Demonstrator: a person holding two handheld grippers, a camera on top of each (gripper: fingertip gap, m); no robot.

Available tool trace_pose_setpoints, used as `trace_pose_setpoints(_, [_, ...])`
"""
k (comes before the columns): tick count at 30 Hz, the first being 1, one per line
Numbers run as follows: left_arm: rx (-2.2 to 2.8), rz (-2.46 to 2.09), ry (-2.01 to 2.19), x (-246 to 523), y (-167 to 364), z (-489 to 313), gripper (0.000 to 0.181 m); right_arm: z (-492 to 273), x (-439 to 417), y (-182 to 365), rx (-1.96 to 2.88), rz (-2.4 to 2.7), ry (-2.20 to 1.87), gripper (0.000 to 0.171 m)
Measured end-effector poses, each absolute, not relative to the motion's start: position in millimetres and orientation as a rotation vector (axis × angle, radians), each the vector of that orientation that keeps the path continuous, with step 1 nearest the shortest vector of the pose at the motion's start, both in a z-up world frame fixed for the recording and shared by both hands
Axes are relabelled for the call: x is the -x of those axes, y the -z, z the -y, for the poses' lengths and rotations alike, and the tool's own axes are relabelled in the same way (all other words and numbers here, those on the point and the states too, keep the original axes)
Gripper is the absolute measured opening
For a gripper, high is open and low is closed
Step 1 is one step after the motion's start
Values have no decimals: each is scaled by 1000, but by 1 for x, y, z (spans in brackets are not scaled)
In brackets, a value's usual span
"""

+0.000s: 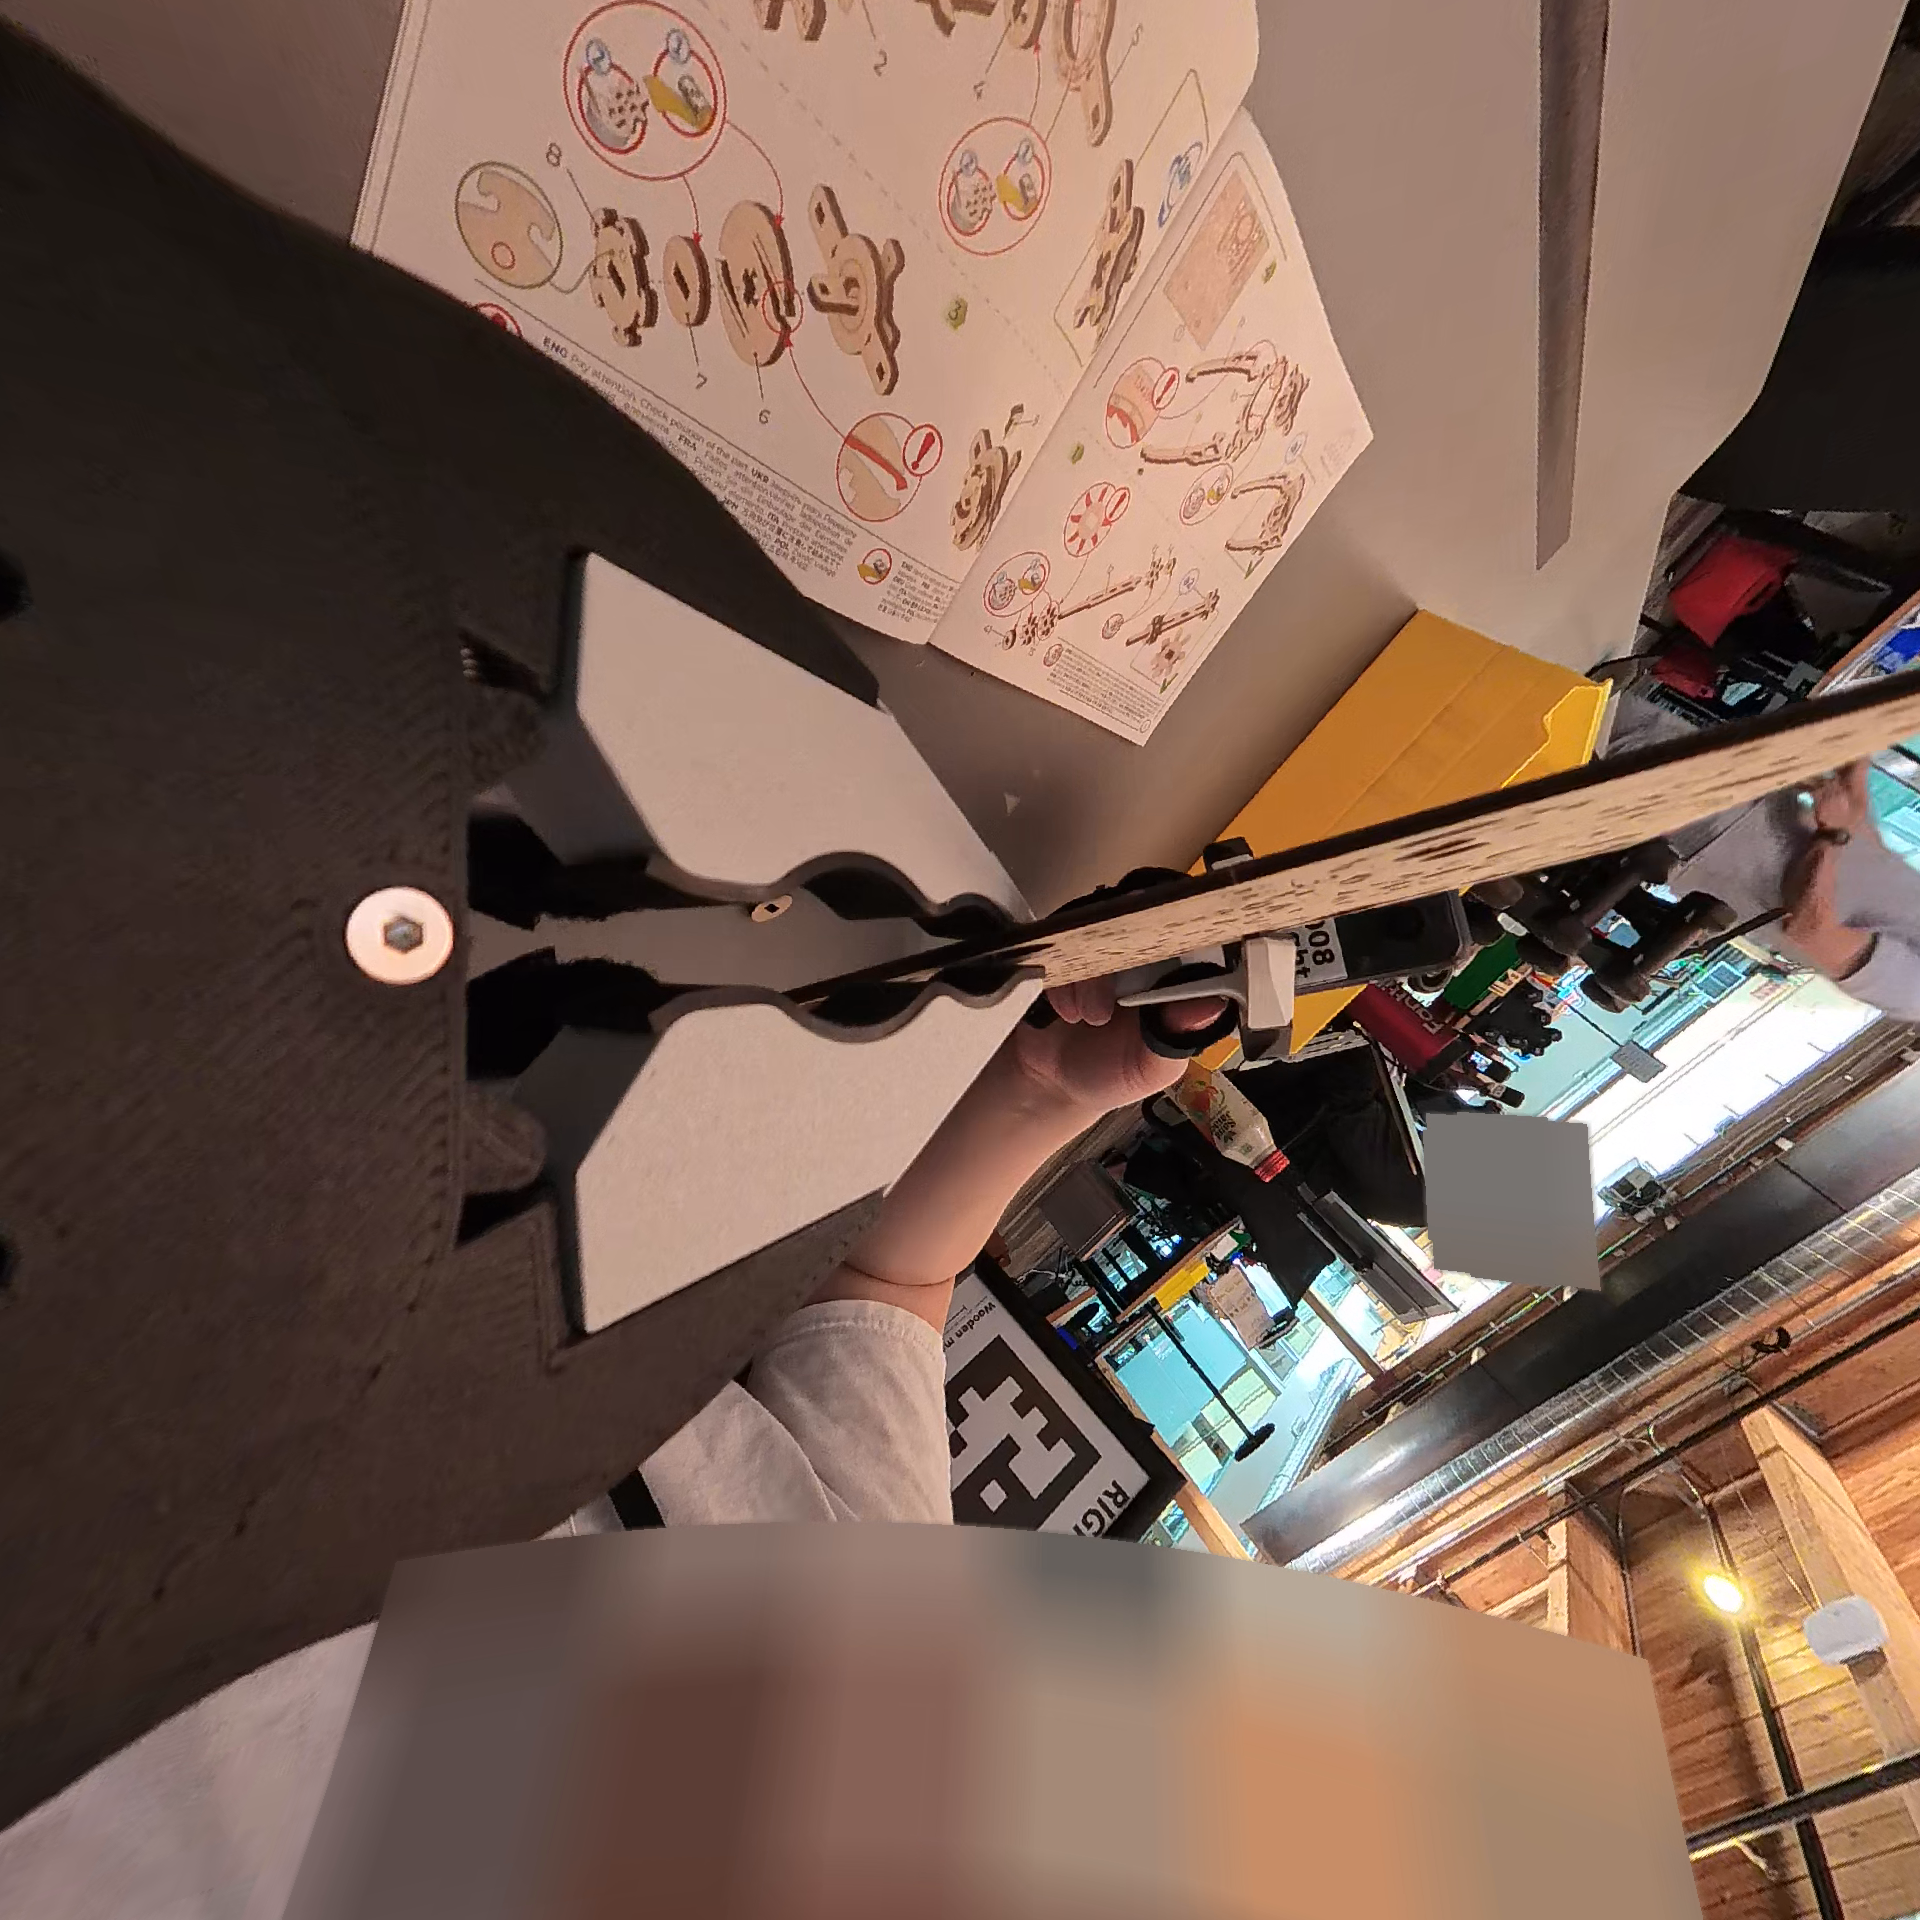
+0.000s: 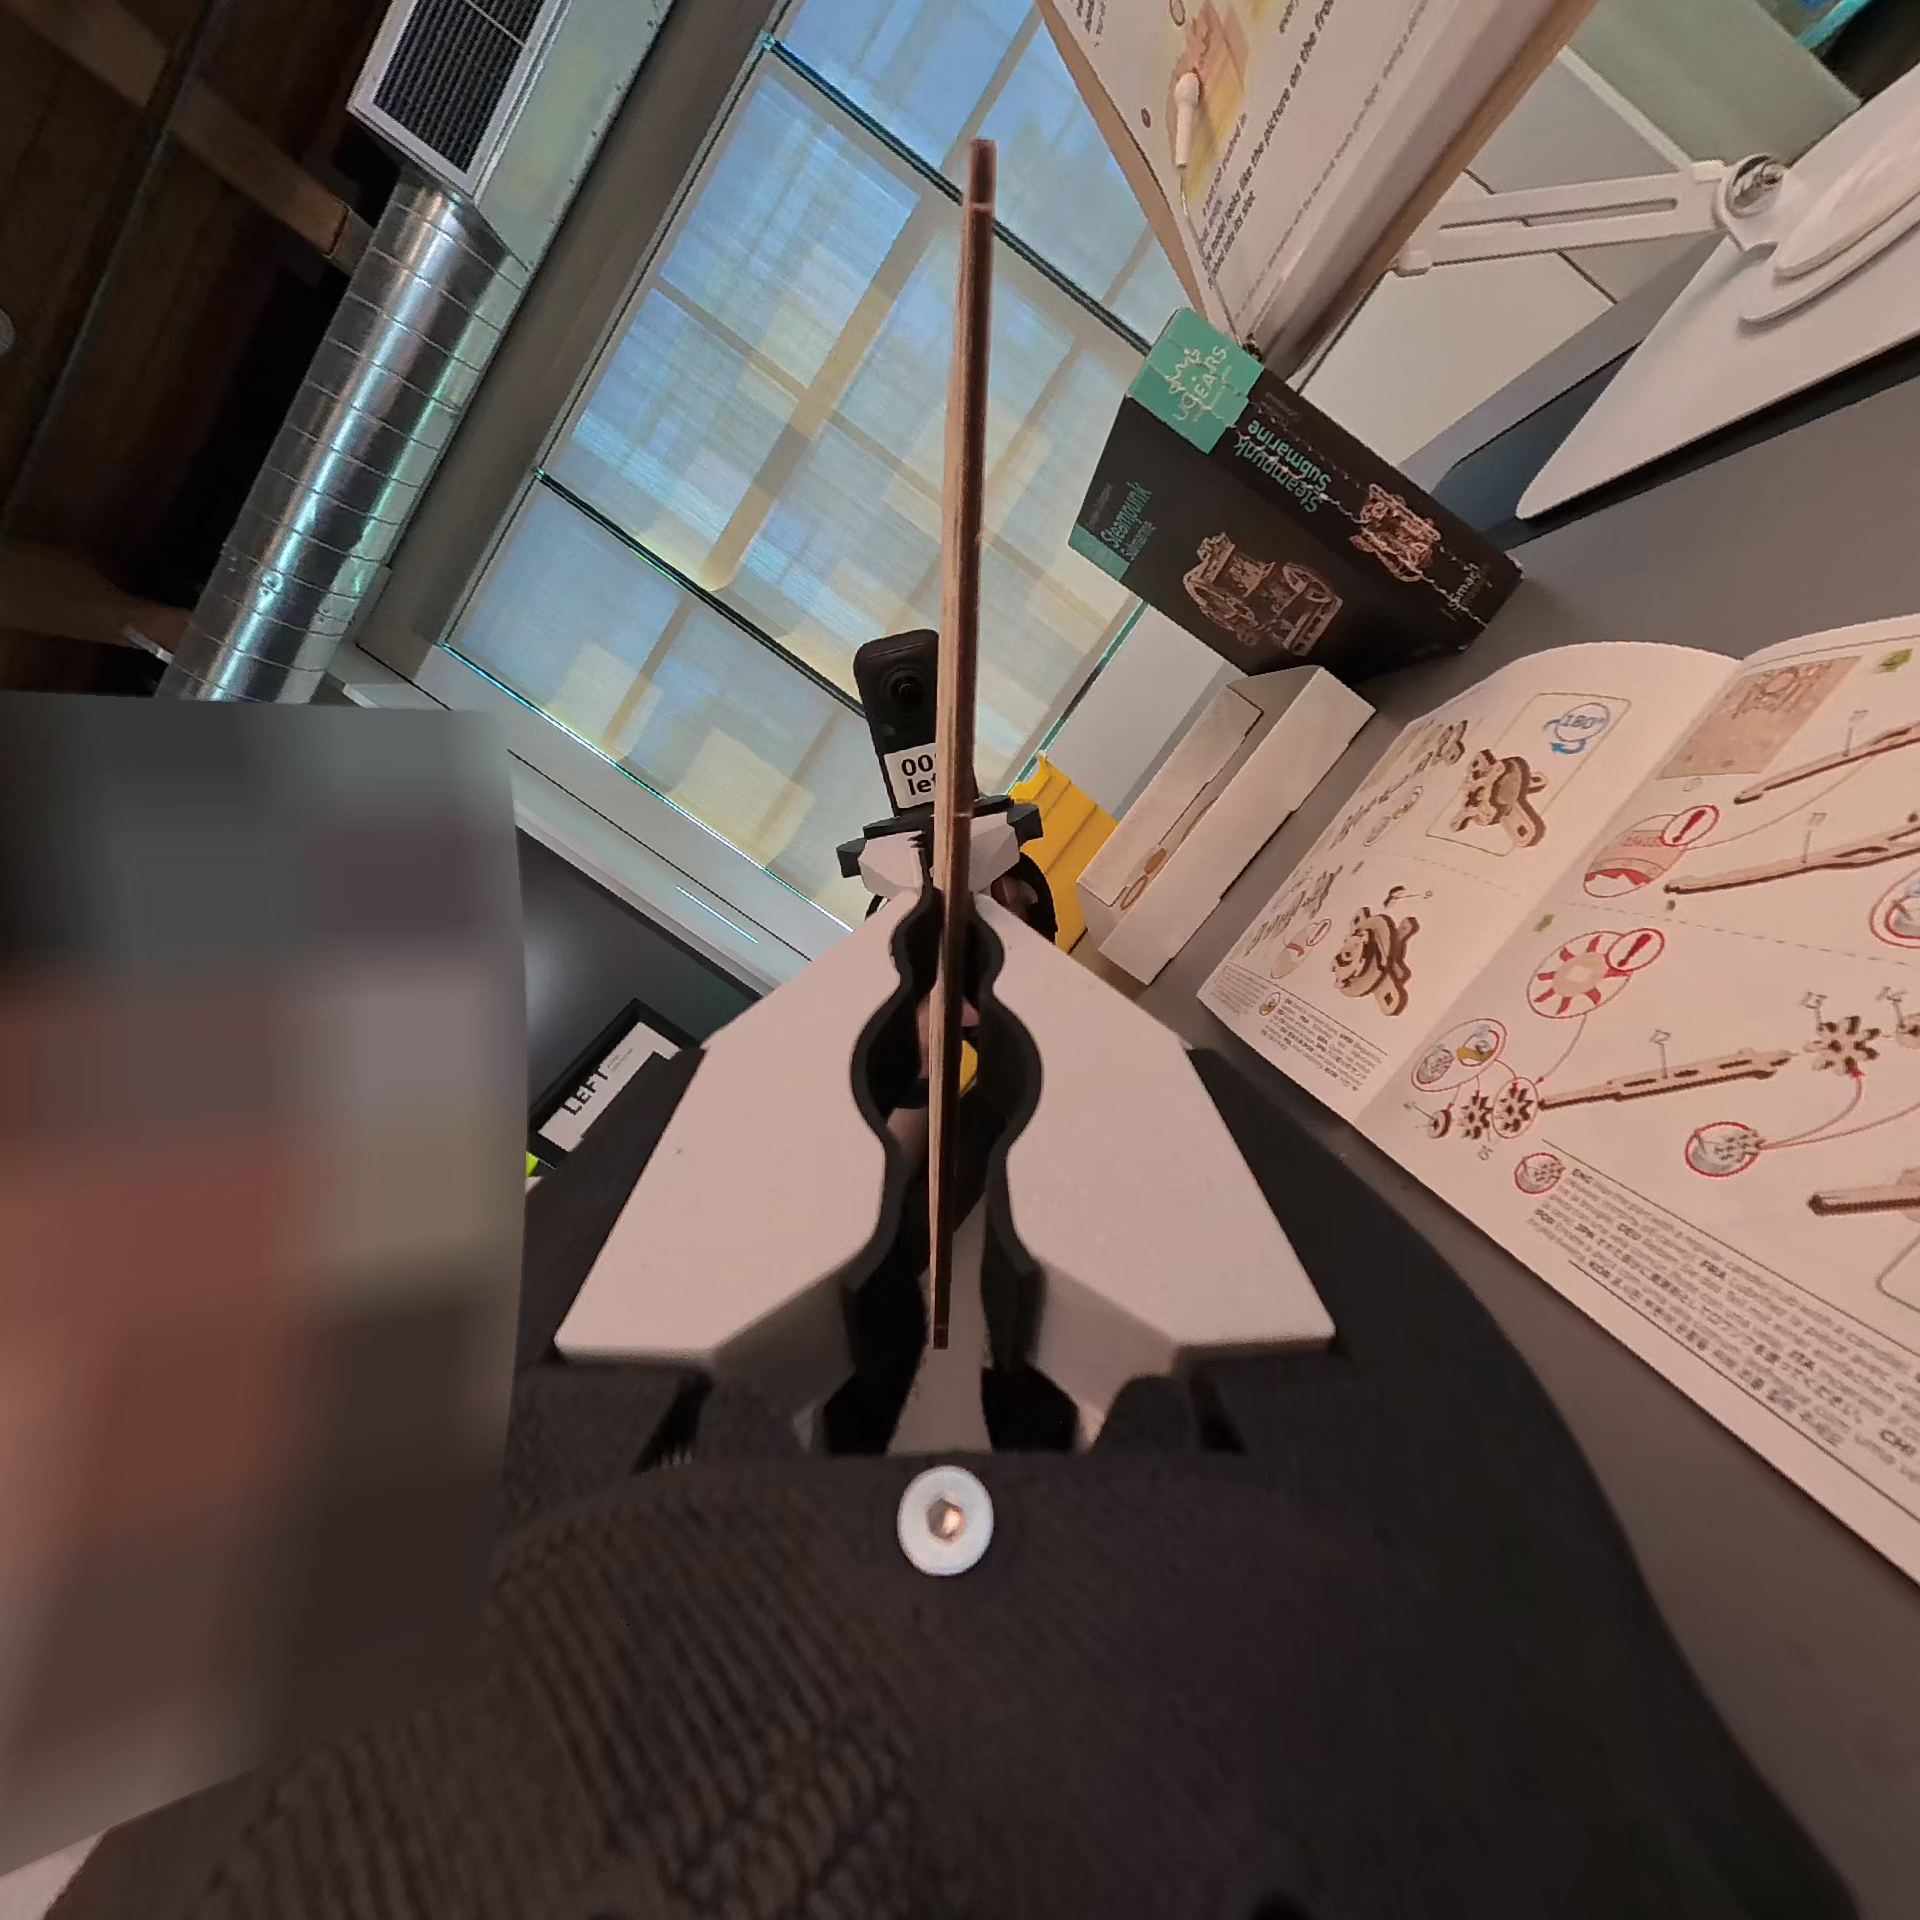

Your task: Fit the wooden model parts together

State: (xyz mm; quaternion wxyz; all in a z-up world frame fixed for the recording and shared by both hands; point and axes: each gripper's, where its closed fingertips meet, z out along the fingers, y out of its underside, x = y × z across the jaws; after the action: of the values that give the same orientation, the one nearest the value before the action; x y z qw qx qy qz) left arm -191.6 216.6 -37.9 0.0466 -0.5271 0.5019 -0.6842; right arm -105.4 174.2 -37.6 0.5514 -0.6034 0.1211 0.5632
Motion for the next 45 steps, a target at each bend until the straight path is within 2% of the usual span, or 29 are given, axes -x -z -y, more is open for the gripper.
trace_pose_setpoints(30, [1591,-1518,2130,191,35,-216,3,-173,102,37,1388,-333,-1390,1])
trace_pose_setpoints(45, [1607,-1197,2190,191,18,-259,13,-167,69,29,1184,-480,-1457,1])
